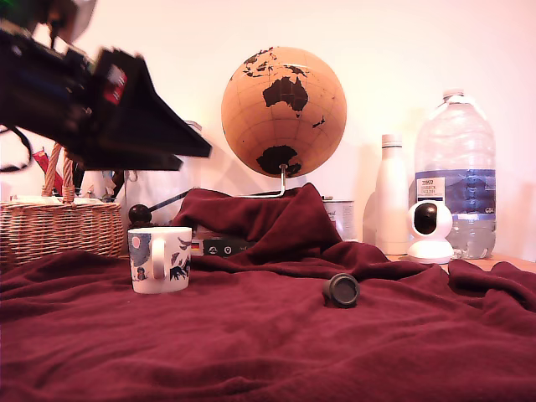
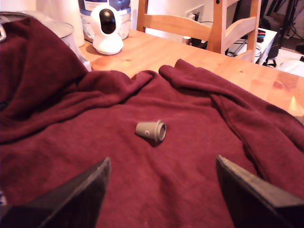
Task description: Pick up the coffee capsules on the table and drop them inside the coffee cup
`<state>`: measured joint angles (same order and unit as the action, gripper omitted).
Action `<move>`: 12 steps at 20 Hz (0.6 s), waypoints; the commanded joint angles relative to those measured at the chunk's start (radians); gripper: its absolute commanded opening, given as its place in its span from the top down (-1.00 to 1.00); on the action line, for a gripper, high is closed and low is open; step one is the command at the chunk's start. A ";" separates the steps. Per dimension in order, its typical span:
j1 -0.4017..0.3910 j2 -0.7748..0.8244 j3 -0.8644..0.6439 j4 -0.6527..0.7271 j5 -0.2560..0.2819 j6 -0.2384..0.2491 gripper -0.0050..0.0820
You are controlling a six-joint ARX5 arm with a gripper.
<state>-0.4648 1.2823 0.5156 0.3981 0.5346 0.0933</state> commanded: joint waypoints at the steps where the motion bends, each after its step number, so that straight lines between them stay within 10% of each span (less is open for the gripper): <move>1: -0.003 0.034 -0.018 0.031 0.009 0.013 -0.59; 12: -0.053 0.169 -0.018 0.176 0.026 0.019 -0.59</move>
<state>-0.5110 1.4368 0.5156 0.5560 0.5560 0.1081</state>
